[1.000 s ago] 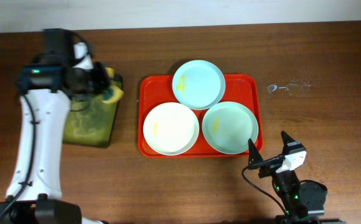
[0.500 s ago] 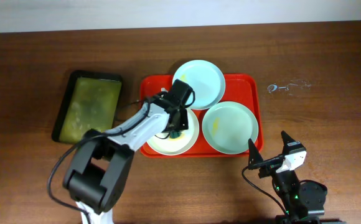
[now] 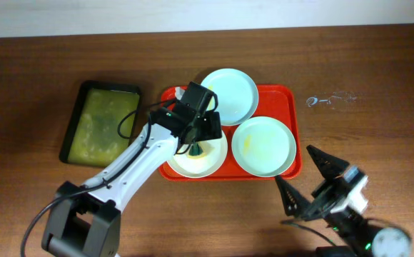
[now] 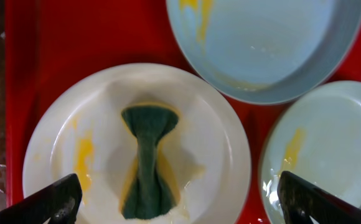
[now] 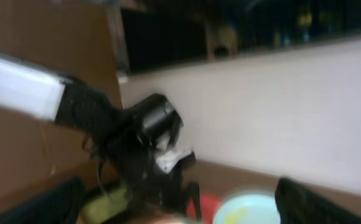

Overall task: Clean dirty plates on tray and stack at the side
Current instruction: 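Move the sponge onto the white plate with the left gripper, then scrub the white plate with the sponge while the right gripper grips its rim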

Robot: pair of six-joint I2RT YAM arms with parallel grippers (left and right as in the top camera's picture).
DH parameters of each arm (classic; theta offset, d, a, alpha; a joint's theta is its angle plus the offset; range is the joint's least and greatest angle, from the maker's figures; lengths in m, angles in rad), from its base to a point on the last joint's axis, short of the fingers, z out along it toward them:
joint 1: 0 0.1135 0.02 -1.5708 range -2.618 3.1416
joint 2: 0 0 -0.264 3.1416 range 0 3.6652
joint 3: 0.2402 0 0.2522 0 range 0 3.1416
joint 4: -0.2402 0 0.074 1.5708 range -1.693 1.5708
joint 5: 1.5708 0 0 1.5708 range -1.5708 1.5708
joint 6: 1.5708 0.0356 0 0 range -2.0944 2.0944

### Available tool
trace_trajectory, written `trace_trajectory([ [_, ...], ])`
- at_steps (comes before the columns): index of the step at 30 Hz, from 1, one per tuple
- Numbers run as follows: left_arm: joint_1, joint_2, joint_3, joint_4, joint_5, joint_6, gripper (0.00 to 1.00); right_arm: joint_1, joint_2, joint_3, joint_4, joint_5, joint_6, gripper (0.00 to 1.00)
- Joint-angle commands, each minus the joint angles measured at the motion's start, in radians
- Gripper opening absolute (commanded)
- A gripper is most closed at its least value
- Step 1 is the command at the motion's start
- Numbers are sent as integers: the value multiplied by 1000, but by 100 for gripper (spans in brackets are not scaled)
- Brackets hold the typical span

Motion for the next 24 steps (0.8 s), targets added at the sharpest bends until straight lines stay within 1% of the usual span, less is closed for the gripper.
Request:
trace_trajectory([
  [1,26,4,-13,-7,15,1,99,-12,343,410,-412,34,-197,99],
  [2,26,4,-19,3,11,1,99,-12,477,542,-543,3,-240,98],
  [3,38,4,-21,7,-24,1,100,-12,651,698,-668,-77,-258,98],
  [4,63,4,-21,6,-48,0,85,-12,790,805,-721,-195,-250,98],
  [5,104,6,-21,5,-44,-23,66,-11,911,871,-716,-328,-246,100],
  [6,140,9,-26,7,-10,-26,49,-3,998,902,-697,-401,-232,68],
  [7,167,15,-36,11,21,-26,43,34,1099,933,-703,-385,-232,43],
  [8,180,21,-61,22,47,-26,45,116,1205,940,-704,-217,-227,34],
  [9,175,24,-95,46,50,-26,46,222,1317,940,-706,114,-147,35],
  [10,167,25,-140,90,55,-26,53,285,1397,940,-696,274,-106,35],
  [12,165,25,-184,147,79,-25,51,356,1528,940,-663,373,-107,43],
  [13,165,25,-196,165,79,-25,50,377,1604,940,-642,403,-107,43],
  [14,165,25,-203,177,66,-25,46,381,1665,940,-627,402,-107,43],
  [16,165,26,-203,179,41,-25,46,381,1735,940,-606,409,-109,43],
  [17,164,26,-203,179,42,-26,47,381,1756,940,-594,405,-131,43],
  [19,164,26,-203,187,42,-26,51,387,1791,930,-566,390,-130,42],
  [24,164,31,-203,195,43,-26,47,396,1807,923,-537,390,-130,41],
])
